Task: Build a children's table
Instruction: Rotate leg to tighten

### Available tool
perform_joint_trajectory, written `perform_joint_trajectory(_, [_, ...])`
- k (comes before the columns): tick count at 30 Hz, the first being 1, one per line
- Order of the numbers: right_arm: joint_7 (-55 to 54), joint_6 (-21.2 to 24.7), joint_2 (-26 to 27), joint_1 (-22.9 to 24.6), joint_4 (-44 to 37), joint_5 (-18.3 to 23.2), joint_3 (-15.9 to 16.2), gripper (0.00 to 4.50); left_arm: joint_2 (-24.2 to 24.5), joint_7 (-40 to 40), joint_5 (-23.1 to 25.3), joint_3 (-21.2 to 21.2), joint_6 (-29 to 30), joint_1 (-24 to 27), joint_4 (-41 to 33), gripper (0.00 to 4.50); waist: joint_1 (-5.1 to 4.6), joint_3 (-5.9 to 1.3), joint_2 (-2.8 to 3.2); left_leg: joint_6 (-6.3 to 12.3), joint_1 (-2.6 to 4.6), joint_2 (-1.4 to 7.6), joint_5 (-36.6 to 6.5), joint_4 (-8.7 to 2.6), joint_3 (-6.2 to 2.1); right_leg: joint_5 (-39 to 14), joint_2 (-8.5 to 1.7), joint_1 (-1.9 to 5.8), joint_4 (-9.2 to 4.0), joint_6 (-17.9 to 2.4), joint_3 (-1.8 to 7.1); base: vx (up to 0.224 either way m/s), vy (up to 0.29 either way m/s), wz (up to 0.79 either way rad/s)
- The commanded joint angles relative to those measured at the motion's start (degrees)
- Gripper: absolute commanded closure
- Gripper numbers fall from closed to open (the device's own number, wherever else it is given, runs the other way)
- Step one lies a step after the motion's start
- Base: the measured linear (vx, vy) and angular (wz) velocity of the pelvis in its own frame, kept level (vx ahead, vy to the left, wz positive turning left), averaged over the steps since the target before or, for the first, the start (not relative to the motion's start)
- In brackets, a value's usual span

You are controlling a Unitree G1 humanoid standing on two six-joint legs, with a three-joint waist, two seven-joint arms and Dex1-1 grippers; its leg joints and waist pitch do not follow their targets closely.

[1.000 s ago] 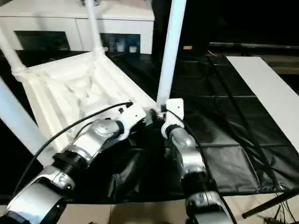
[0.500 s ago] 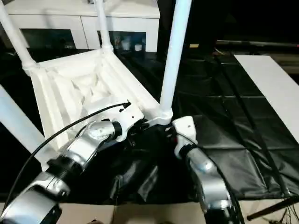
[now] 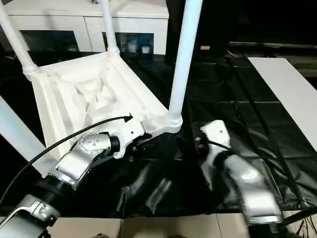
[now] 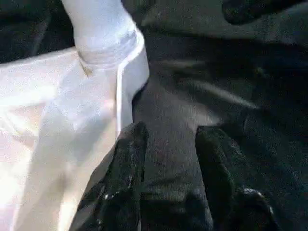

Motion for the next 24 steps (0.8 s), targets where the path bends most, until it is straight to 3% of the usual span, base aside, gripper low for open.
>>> perform_joint_trajectory(1, [1.38, -0.01, -1.07, -0.46, 0.05, 0.01, -0.23, 0.56, 0.34, -0.59, -0.93, 0.46, 1.84, 1.40, -4.30, 2.16, 0.05, -3.31, -0.35, 4.55, 0.07, 3.05, -11.39, -4.25, -0.88, -11.80, -3.64, 3.05, -4.01, -12.01, 2.34, 0.000, 0.000, 0.00])
perform_joint_trajectory(5, [-0.54, -0.12, -1.28, -0.37, 1.21, -1.04, -0.83, 0.56, 0.89, -0.74, -2.56, 1.35, 5.94, 4.57, -10.87, 2.16, -0.29, -3.32, -0.30, 5.23, 0.05, 2.96, -10.77, -4.13, -0.78, -11.14, -3.55, 3.06, -3.86, -13.15, 2.22, 0.000, 0.000, 0.00])
perform_joint_trajectory(8, [-2.16, -0.20, -0.49, -0.39, 1.85, -1.17, -1.60, 0.56, 1.03, -0.01, -3.72, 2.29, 9.57, 6.80, -15.08, 2.16, -0.58, -3.07, -0.09, 4.55, 0.10, 2.96, -12.88, -4.35, -0.82, -14.65, -3.39, 2.85, -4.31, -12.61, 2.16, 0.000, 0.000, 0.00])
perform_joint_trajectory(12, [-2.71, -0.07, 1.24, -0.58, 1.47, 0.17, -1.61, 0.56, 0.79, 4.07, -1.63, 3.16, 12.80, 8.90, -16.21, 2.16, -0.85, -3.02, -0.20, 4.04, 0.09, 2.69, -14.66, -4.36, -0.90, -18.24, -3.15, 2.66, -4.69, -10.69, 2.06, 0.000, 0.000, 0.00])
perform_joint_trajectory(15, [-2.12, -0.38, 1.99, -0.73, 1.22, 0.47, -0.81, 0.56, 1.27, 6.65, 1.24, 2.59, 13.27, 9.24, -15.25, 2.16, -0.88, -3.12, -0.18, 3.99, 0.05, 2.74, -14.22, -4.38, -0.99, -17.77, -3.10, 2.67, -4.67, -10.10, 2.08, 0.000, 0.000, 0.00])
perform_joint_trajectory(19, [-2.16, -0.71, 2.28, -1.08, 1.57, 0.26, -0.39, 0.56, 0.38, 8.10, 0.88, 3.53, 10.72, 7.67, -13.11, 2.16, -0.79, -3.27, -0.04, 4.18, 0.00, 2.63, -12.96, -4.27, -0.99, -14.95, -3.10, 2.79, -4.45, -10.55, 2.06, 0.000, 0.000, 0.00])
perform_joint_trajectory(20, [-2.16, -0.71, 2.28, -1.08, 1.57, 0.26, -0.39, 0.56, 0.38, 8.10, 0.88, 3.53, 10.72, 7.67, -13.11, 1.85, -0.74, -3.33, -0.05, 4.32, 0.03, 2.68, -12.35, -4.22, -0.99, -13.69, -3.12, 2.81, -4.32, -10.96, 2.08, 0.000, 0.000, 0.00])
perform_joint_trajectory(24, [-2.36, -1.26, 2.57, -1.11, 1.59, -0.14, 0.08, 0.56, 0.09, 5.97, -3.06, 4.23, 13.06, 8.54, -18.37, 1.59, -0.68, -3.31, 0.30, 4.62, 0.10, 2.77, -12.07, -4.19, -0.91, -11.18, -3.16, 2.89, -4.11, -12.68, 2.07, 0.000, 0.000, 0.00])
